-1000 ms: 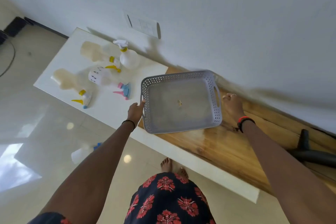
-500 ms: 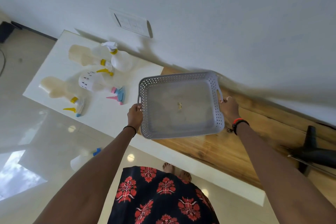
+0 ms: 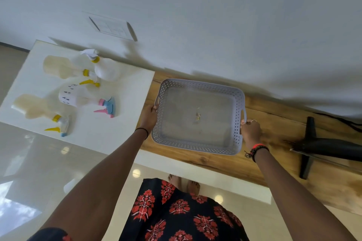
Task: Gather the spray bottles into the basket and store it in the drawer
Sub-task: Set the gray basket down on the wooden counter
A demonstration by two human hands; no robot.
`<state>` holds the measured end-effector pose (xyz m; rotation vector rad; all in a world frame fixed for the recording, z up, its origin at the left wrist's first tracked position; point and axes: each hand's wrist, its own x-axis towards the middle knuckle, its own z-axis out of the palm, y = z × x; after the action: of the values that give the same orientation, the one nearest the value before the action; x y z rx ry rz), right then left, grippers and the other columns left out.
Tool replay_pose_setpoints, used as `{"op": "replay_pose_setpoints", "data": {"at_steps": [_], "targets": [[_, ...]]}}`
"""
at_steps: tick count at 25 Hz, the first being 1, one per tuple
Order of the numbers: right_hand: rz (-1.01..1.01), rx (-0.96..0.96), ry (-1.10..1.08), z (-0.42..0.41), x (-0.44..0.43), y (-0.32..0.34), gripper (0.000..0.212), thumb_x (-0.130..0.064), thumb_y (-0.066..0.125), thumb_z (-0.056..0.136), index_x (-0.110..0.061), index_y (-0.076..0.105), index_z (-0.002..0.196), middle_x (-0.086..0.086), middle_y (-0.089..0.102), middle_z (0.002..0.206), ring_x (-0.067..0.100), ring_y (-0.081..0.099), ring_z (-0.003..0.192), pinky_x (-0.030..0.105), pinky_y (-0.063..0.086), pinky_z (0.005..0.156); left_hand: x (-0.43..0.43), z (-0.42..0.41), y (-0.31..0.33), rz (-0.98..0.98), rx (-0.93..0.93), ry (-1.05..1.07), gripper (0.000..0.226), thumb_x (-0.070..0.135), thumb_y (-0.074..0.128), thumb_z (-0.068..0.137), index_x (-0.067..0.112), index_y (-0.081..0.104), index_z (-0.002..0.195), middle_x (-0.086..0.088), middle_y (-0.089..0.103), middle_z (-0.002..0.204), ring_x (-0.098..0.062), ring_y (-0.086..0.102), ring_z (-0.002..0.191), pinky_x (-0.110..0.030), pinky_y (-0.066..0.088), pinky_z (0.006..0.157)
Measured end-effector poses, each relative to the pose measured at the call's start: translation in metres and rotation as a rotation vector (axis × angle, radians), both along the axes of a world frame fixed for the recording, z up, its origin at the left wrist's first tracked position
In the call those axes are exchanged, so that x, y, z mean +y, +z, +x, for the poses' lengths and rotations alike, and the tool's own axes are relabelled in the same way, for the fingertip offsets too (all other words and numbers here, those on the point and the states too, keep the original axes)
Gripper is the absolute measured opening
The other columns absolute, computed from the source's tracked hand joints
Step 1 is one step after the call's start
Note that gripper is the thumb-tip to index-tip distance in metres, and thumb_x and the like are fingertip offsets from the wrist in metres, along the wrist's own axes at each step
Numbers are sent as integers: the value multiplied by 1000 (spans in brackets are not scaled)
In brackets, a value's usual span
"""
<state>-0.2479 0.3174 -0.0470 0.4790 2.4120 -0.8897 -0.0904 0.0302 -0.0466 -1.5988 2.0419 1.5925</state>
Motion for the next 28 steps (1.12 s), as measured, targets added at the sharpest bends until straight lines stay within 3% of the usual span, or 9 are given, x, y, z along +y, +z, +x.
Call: {"op": "replay_pose_setpoints", "data": {"at_steps": [4, 7, 13, 15, 17, 20, 23, 25, 28], "targets": [[-26, 1, -65, 2, 14, -1, 29, -13, 45, 98, 7, 58, 113, 25, 65, 106, 27, 56, 84, 45, 51, 84, 8, -10, -2, 32, 48, -30, 33, 14, 34, 102, 3, 60, 120, -7, 60, 108, -18, 52, 94, -32, 42, 84], [-46, -6, -73, 2, 17, 0, 28, -12, 44, 98, 8, 59, 111, 19, 62, 94, 26, 55, 84, 42, 51, 80, 10, -12, -3, 26, 48, -27, 34, 13, 34, 102, 1, 57, 123, -7, 58, 109, -20, 52, 98, -39, 45, 92], [-40, -29, -59, 4, 19, -2, 27, -10, 42, 98, 9, 57, 110, 15, 57, 88, 26, 53, 79, 35, 44, 69, 11, -13, -6, -5, 27, -43, 31, 14, 33, 102, 1, 58, 116, -15, 61, 112, -25, 54, 98, -39, 45, 86], [-32, -67, -41, 2, 17, 3, 29, -6, 40, 96, 8, 53, 119, 16, 56, 94, 28, 55, 82, 35, 44, 69, 12, -14, -2, 2, 23, -40, 32, 16, 35, 102, 1, 54, 122, -19, 60, 121, -34, 56, 109, -42, 46, 91], [-15, -63, -44, 0, 14, 12, 41, -6, 41, 94, 4, 43, 134, 18, 56, 118, 35, 59, 101, 36, 46, 75, 15, -14, 5, 17, 28, 4, 40, 23, 38, 101, 3, 44, 136, -19, 55, 133, -35, 53, 122, -44, 44, 100], [81, 27, 14, 2, 8, 28, 51, -14, 44, 96, 1, 34, 143, 21, 37, 146, 40, 48, 125, 44, 49, 92, 16, -9, 19, -64, 31, 50, 49, 31, 42, 100, 5, 38, 141, -16, 51, 139, -32, 49, 128, -41, 40, 106], [92, 131, 95, 10, -3, 46, 49, -18, 45, 97, -1, 36, 142, 22, 36, 145, 40, 42, 129, 52, 44, 101, 13, 8, 39, -138, 58, 93, 52, 33, 42, 100, 6, 33, 143, -18, 41, 146, -31, 41, 134, -40, 35, 112], [30, 215, 161, 17, -16, 59, 46, -17, 45, 97, 2, 40, 140, 23, 43, 141, 37, 44, 129, 48, 43, 102, 10, 23, 54, -179, 78, 131, 49, 34, 42, 100, 7, 37, 141, -17, 40, 146, -28, 43, 133, -32, 35, 105], [-119, 241, 237, 34, -47, 77, 40, -16, 44, 99, 3, 46, 134, 24, 55, 130, 35, 57, 113, 36, 48, 89, 1, 46, 79, -213, 120, 161, 46, 33, 43, 100, 7, 43, 138, -15, 48, 141, -25, 48, 128, -30, 38, 100]]}}
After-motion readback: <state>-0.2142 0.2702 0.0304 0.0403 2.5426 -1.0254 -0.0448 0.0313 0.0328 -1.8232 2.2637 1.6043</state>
